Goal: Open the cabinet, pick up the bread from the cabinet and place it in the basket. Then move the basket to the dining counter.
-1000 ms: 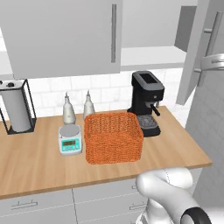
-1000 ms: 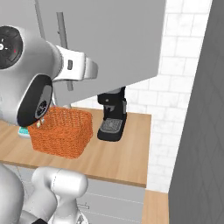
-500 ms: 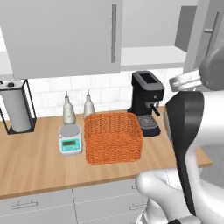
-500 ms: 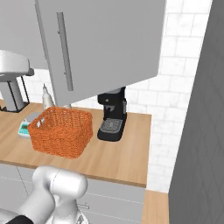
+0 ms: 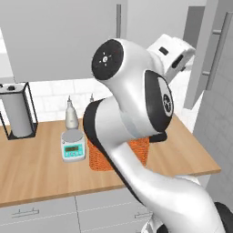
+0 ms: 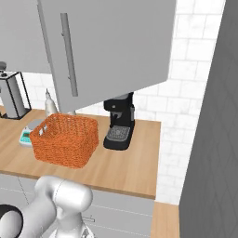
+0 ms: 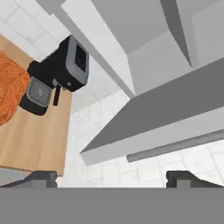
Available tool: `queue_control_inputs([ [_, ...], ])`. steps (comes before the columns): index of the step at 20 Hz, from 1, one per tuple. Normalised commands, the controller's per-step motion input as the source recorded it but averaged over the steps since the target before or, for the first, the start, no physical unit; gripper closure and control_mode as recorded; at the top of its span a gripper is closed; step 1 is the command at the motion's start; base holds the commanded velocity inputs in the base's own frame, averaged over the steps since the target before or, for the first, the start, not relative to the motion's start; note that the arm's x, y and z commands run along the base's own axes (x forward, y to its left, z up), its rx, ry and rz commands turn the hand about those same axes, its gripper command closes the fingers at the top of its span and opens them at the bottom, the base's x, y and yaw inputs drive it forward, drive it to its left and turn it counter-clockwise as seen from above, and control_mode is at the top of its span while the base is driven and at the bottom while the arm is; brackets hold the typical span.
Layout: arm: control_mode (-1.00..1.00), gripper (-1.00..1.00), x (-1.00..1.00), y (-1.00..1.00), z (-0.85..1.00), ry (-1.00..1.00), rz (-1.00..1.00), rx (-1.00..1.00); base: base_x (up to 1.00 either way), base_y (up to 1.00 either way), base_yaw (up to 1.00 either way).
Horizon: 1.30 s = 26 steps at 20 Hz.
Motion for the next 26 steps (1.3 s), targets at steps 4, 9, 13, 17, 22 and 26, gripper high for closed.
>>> queue_control_inputs([
  [4, -1.0, -1.0, 0.98, -0.38, -0.25, 0.45, -0.18, -0.19, 0.0, 0.0, 0.0],
  [9, -1.0, -1.0, 0.61, -0.74, -0.37, 0.28, -0.25, -0.15, 0.0, 0.0, 0.0],
  [13, -1.0, -1.0, 0.38, -0.85, -0.17, 0.26, -0.26, -0.15, 0.0, 0.0, 0.0],
  [17, -1.0, -1.0, 0.12, -0.83, -0.08, 0.26, -0.31, -0.16, 0.0, 0.0, 0.0],
  [22, -1.0, -1.0, -0.38, -0.99, 0.0, 0.17, -0.33, -0.05, 0.0, 0.0, 0.0],
  [26, -1.0, -1.0, -0.68, -1.0, -0.01, 0.03, -0.22, 0.0, 0.0, 0.0, 0.0],
])
